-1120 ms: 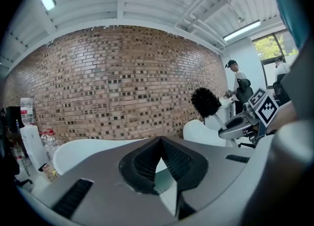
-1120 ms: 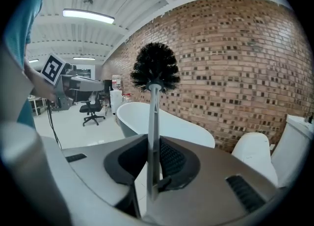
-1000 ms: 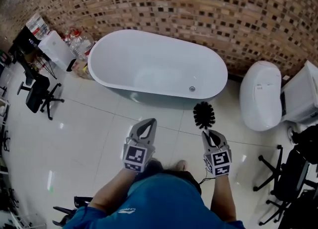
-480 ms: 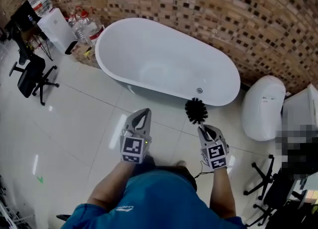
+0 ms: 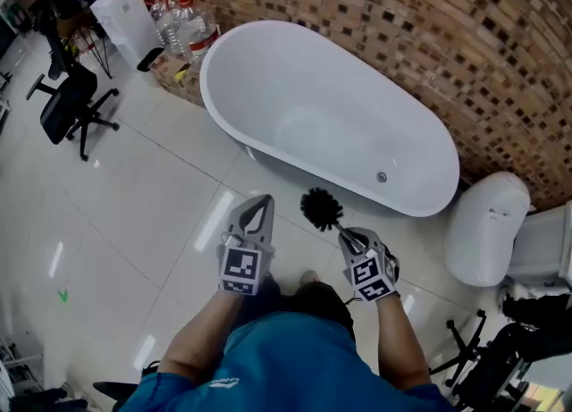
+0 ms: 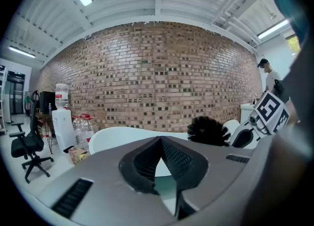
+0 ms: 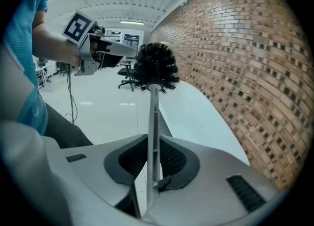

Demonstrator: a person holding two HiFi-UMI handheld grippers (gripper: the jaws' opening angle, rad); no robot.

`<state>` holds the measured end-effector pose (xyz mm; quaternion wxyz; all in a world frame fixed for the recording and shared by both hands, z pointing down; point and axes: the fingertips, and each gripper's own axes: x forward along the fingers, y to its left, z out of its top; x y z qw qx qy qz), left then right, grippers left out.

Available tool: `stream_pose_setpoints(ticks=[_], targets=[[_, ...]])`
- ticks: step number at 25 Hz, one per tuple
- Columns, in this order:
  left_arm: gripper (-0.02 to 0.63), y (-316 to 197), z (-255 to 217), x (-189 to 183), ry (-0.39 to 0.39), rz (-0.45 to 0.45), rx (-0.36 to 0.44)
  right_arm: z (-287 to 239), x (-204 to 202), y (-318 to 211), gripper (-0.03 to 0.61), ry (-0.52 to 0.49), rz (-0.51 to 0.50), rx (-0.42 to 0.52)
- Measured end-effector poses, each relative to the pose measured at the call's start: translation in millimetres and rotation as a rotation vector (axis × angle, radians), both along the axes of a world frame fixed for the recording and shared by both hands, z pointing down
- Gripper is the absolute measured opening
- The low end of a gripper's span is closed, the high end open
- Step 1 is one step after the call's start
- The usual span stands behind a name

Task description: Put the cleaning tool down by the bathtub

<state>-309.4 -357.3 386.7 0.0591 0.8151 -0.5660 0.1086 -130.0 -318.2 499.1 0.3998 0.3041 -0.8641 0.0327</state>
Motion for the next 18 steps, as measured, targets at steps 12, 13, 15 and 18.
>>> stream_pose_setpoints(ticks=[12, 13, 15, 18], targets=[[0.002, -57.2, 248.6, -48.3, 0.034, -0.102, -0.004, 285.0, -46.3, -81.6, 0.067, 0.237, -0.189, -0.051], [0.002, -59.1, 277.5, -49.2, 0.032, -0.101, -0.010, 315.9, -50.0, -85.2, 0.067, 0.252, -0.202, -0.063], [0.002, -63.4, 330.9, -52.9, 0.026, -0.097, -0.018, 376.8, -56.2, -92.7, 0.067, 0.286, -0.229, -0.085], [0.002, -72.0, 396.5, -61.8, 0.016, -0.099, -0.017, 459.0, -61.5, -108.2, 0.067, 0.339, -0.253, -0.101]])
